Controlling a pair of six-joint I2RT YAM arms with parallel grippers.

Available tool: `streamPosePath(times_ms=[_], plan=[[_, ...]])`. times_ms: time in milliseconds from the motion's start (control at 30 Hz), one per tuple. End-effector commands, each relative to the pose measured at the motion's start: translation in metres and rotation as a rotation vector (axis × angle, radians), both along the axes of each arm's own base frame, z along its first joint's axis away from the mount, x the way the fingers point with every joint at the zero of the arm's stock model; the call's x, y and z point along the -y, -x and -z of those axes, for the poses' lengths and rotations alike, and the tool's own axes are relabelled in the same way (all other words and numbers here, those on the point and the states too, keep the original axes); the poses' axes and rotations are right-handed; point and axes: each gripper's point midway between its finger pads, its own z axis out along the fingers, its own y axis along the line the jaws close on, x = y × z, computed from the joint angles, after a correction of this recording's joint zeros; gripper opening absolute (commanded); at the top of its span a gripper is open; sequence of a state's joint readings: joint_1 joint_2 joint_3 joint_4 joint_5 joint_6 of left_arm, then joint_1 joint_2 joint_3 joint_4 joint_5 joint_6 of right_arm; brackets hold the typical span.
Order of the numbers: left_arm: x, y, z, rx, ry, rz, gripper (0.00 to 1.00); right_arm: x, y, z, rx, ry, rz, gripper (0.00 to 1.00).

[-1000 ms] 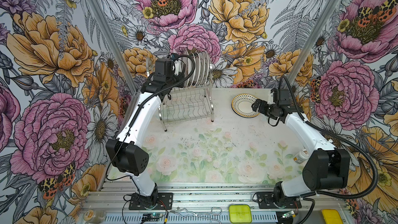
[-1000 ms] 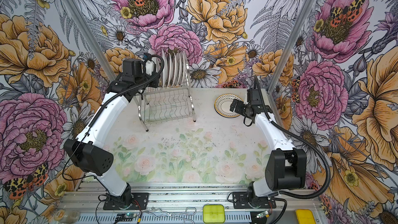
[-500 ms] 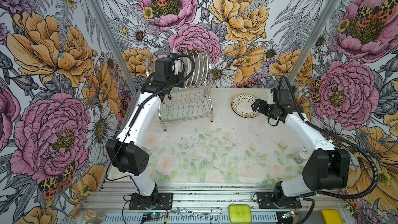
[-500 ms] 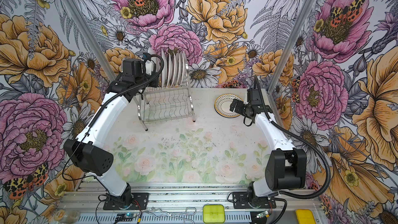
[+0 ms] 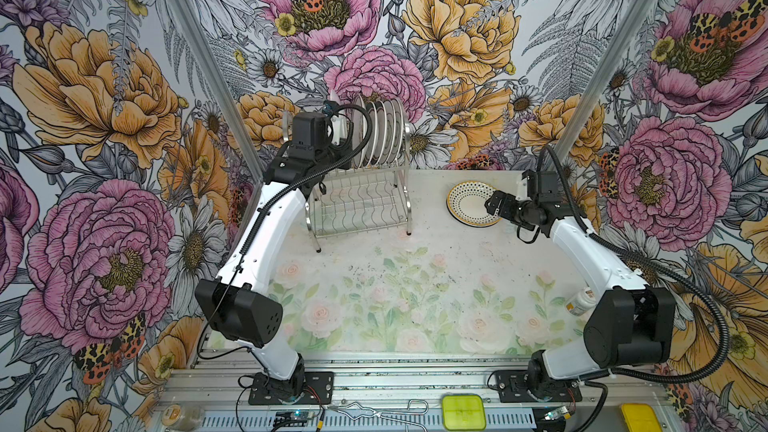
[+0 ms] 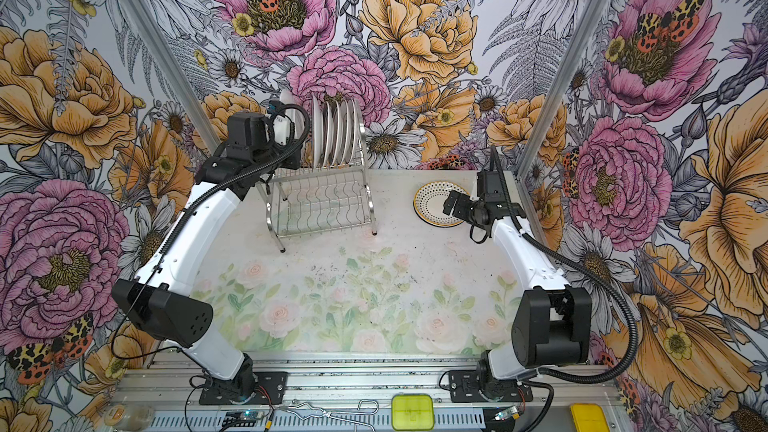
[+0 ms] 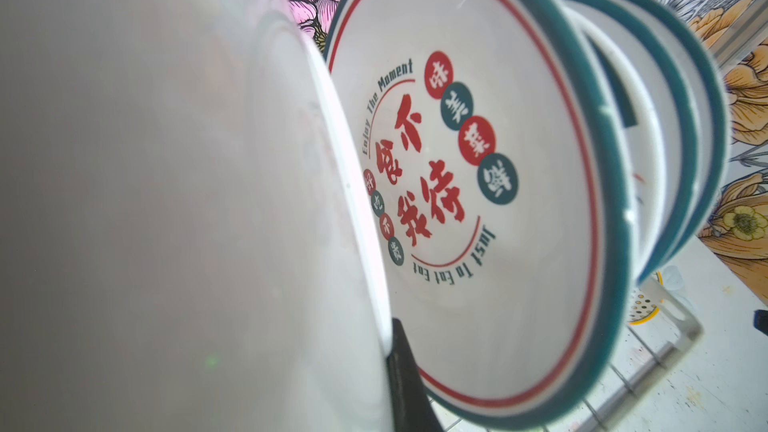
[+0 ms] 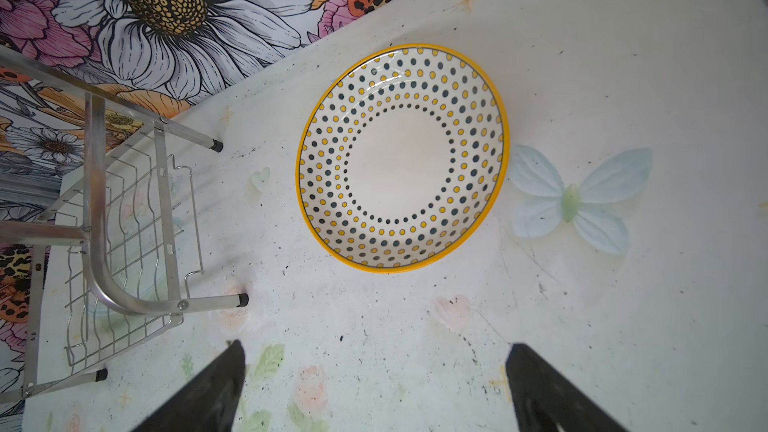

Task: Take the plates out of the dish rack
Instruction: 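Close the left gripper on the red-lettered plate's rim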

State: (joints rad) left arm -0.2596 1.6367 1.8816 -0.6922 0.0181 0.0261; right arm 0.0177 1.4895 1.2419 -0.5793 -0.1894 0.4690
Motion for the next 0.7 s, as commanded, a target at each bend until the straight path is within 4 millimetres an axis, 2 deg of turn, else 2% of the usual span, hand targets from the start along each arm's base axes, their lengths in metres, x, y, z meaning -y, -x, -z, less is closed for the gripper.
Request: streamPosePath(times_ms=[0,400,667], plan=[[-0.006,0.016,-0.038,0.106,0.013,-0.004,0.0,-0.001,-0.013,-0.016,0.051,-0.011,-0.013,0.99],[-0.023,0.038,-0.063,0.174,-0.001,-0.037,0.0,-0.004,-0.012,-0.022,0.065,-0.022,-0.019,0.99],[-0.035,0.068,-0.086,0.234,-0.002,-0.065,0.0,-0.006,-0.009,-0.026,0.074,-0.027,-0.024,0.99]])
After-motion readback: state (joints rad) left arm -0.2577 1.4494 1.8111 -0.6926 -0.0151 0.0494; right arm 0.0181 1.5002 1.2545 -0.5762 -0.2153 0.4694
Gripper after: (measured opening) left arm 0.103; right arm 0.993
